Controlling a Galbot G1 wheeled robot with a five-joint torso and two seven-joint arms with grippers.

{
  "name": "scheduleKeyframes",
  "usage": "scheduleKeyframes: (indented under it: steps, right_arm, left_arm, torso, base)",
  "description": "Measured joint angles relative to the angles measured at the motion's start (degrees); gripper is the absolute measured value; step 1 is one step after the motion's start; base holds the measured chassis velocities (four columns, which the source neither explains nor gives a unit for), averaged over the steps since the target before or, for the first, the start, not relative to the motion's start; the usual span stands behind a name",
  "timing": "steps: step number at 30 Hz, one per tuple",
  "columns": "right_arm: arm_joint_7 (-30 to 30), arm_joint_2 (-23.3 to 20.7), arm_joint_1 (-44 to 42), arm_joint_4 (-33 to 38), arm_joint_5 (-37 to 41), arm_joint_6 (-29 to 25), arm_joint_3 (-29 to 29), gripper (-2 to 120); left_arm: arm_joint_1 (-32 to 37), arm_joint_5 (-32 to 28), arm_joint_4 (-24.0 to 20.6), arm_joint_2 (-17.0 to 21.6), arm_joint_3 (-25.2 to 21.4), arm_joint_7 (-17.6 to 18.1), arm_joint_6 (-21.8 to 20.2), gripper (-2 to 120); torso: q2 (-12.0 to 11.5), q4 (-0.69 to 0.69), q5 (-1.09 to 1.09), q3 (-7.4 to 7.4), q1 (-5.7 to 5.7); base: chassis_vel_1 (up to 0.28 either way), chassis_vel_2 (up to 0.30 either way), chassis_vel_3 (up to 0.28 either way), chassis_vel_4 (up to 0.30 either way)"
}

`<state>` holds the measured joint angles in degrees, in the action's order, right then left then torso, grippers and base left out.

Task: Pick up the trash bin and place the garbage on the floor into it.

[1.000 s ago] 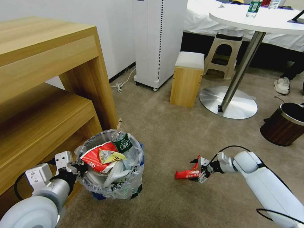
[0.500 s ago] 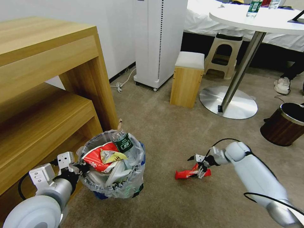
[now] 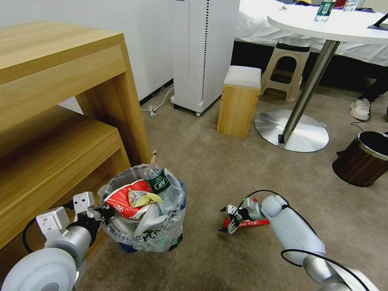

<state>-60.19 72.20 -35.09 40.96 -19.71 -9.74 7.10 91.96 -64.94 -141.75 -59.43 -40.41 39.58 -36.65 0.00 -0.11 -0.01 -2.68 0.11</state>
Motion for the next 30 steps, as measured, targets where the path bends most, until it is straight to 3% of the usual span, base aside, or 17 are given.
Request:
scheduleKeyframes:
  steps: [30]
  right_arm:
    - [-2.5,-0.6,-0.1,0.2,-0.6,1.1,-0.9,100]
  left_arm:
    - [-2.3,-0.8,2.3,1.1,0.6,-0.9,0.3,0]
  torso:
    - [0.0,0.00,0.01,0.00,0.00]
  base:
    - [0.000,0.000,0.000,0.000]
